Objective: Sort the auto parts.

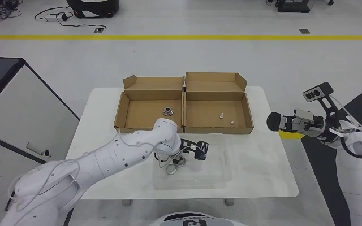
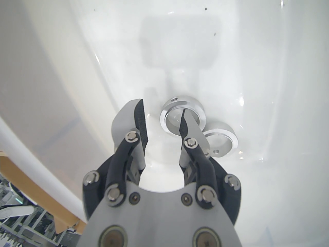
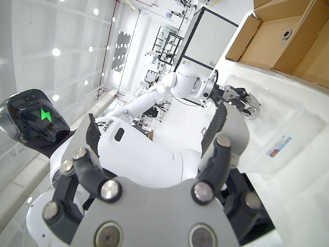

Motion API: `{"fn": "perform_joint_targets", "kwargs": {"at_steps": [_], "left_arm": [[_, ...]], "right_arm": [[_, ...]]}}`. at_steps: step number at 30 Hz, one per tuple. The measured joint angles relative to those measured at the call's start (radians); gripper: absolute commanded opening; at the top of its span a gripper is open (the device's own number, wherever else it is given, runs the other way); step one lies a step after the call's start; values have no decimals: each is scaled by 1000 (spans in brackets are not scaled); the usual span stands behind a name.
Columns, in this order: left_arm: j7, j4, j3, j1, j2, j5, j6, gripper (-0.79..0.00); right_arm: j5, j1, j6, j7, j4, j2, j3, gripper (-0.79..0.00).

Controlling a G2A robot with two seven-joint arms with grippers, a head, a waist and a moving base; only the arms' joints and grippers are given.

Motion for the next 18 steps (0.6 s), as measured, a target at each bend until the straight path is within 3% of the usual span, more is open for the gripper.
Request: {"fn": "perform_joint_targets", "kwargs": {"at_steps": [9,18], "left_arm": [[-11,23,53,-50,-10,-48,11,-474],[-12,34,54,-48,-14,-53,12,-477]], "right_arm": [[0,0,0,0,0,0,0,0],[0,0,0,0,0,0,0,0]]}}
